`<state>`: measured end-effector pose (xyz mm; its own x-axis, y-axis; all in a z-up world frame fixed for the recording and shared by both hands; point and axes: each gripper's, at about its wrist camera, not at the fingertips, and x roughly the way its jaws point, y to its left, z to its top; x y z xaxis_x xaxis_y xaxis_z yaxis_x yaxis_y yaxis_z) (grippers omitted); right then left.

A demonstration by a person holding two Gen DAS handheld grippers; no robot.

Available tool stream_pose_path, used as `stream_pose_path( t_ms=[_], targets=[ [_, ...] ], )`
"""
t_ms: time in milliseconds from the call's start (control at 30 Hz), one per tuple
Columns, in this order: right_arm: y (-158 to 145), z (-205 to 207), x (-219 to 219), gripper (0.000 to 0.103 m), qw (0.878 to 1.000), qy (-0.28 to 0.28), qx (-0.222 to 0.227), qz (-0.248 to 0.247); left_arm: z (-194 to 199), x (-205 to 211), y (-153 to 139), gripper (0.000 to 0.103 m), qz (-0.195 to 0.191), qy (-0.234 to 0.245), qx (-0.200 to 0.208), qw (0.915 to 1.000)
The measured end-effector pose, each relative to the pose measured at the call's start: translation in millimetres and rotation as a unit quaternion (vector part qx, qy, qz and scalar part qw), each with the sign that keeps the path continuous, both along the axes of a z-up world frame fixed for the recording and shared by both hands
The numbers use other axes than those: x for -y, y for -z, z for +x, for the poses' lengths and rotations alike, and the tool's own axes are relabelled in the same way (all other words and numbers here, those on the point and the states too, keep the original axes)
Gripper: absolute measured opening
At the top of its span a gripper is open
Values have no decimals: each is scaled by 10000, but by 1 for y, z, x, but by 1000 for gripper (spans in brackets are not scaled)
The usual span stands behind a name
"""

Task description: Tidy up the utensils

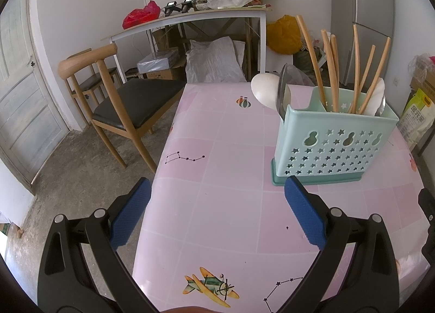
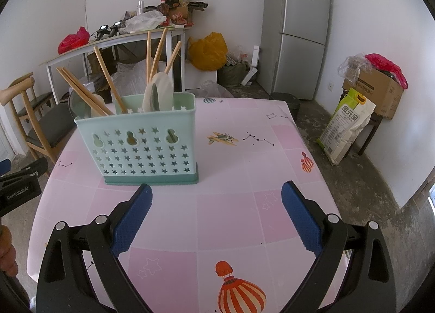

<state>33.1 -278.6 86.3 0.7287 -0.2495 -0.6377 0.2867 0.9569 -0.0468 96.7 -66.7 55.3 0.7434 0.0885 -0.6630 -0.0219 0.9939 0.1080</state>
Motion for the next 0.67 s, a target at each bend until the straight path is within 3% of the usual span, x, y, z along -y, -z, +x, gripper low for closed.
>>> stream_pose_path(
  t_ms=[667],
  targets=[
    [0,0,0,93,10000,1,1,5,0,1,1,95,-12,-3,-20,10000]
  ],
)
